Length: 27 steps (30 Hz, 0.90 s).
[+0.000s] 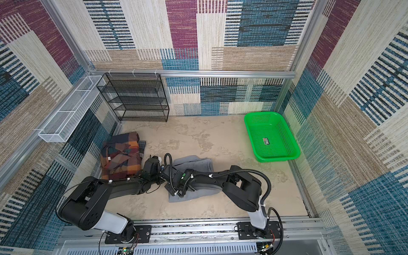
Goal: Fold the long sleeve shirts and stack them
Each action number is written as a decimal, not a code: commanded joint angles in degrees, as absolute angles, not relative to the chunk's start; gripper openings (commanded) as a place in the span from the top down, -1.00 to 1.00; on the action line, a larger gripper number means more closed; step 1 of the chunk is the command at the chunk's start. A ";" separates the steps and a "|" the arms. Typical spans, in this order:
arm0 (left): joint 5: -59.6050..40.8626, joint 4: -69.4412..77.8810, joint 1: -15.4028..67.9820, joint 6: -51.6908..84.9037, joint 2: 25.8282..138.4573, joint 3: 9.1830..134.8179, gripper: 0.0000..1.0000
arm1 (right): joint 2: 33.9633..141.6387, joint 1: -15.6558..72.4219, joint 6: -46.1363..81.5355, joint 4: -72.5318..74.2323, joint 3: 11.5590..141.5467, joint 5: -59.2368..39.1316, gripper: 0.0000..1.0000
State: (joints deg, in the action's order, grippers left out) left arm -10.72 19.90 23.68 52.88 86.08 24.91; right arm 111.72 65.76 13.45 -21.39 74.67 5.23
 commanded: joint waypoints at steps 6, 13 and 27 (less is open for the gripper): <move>-7.82 3.60 23.07 53.71 82.08 23.25 0.53 | 112.65 66.03 16.77 -13.15 72.71 -1.27 0.86; -6.44 -6.34 17.92 51.39 70.91 24.83 -0.10 | 106.20 65.92 17.44 -11.49 67.69 -1.96 0.48; -16.70 -5.93 17.57 54.48 64.84 25.01 -0.19 | 91.22 56.46 17.59 -15.10 60.62 -5.29 -0.07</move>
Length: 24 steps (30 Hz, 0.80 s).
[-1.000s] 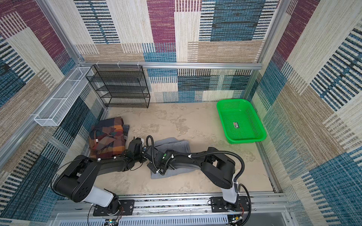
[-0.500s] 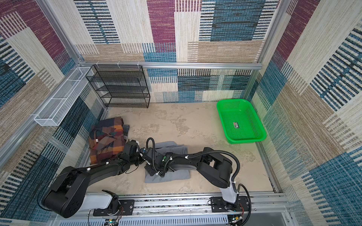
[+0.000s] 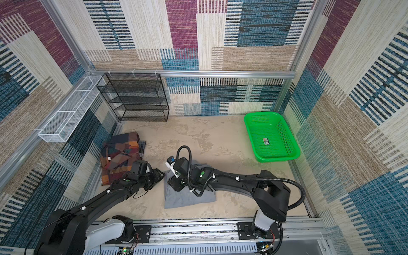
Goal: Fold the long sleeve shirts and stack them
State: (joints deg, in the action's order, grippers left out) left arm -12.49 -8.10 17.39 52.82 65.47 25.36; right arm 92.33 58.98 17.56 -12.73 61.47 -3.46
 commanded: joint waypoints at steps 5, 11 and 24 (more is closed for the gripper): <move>-18.72 -0.70 19.59 54.48 65.04 25.06 -0.33 | 88.29 51.47 16.29 -14.60 56.93 -6.81 -0.08; -18.52 1.56 19.80 54.47 64.47 25.61 -0.30 | 88.68 48.24 15.90 -12.77 53.69 -9.43 -0.08; -15.02 0.56 21.07 54.78 61.66 24.72 -0.55 | 96.08 48.51 17.97 -4.94 53.38 -18.90 -0.07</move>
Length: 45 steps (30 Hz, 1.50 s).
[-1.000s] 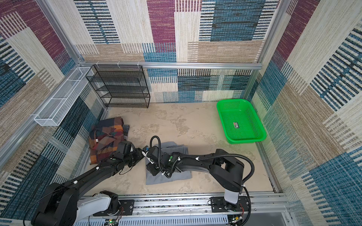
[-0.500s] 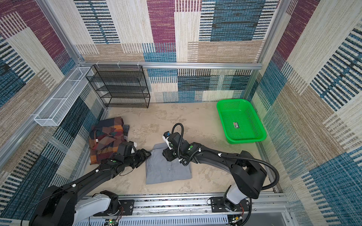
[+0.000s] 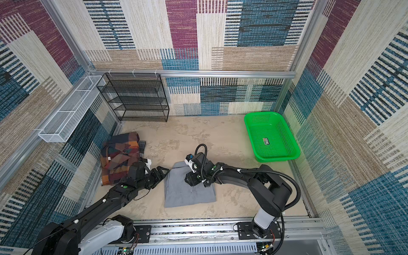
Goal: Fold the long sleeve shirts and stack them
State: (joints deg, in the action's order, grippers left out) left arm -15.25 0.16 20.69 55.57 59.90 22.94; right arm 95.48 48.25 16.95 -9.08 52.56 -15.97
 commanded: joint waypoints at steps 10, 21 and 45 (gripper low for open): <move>-16.17 6.28 23.10 53.00 71.15 26.25 0.11 | 96.50 48.88 17.86 -3.71 52.83 -19.60 -0.07; -15.21 2.96 23.97 51.47 68.67 29.04 1.00 | 95.26 49.22 17.71 -5.44 53.38 -18.55 -0.06; -3.69 -39.69 25.49 62.07 15.22 12.02 1.00 | 102.58 50.42 20.46 -5.01 54.80 -16.97 -0.02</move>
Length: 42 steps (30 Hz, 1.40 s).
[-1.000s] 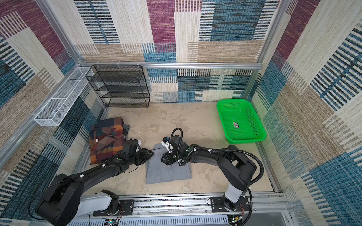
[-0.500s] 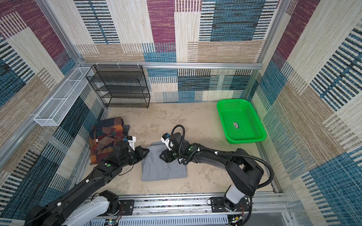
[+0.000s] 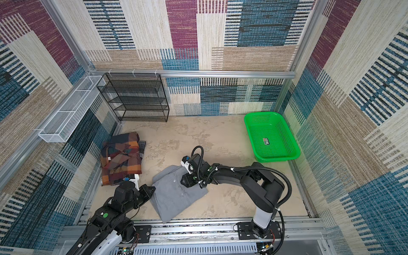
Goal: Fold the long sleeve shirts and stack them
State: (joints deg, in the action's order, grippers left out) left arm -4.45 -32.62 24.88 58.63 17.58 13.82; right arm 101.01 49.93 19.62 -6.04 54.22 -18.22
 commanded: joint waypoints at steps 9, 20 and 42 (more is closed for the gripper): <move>0.12 -42.43 28.98 61.04 17.79 15.48 0.55 | 104.26 50.80 20.68 -8.66 55.46 -7.88 -0.01; 0.04 -43.15 29.27 56.77 26.61 24.17 0.09 | 100.84 41.89 28.01 -12.35 47.72 2.24 -0.03; -14.45 -28.56 29.62 40.49 62.62 43.68 0.07 | 58.24 36.89 51.83 -29.18 31.74 5.44 -0.38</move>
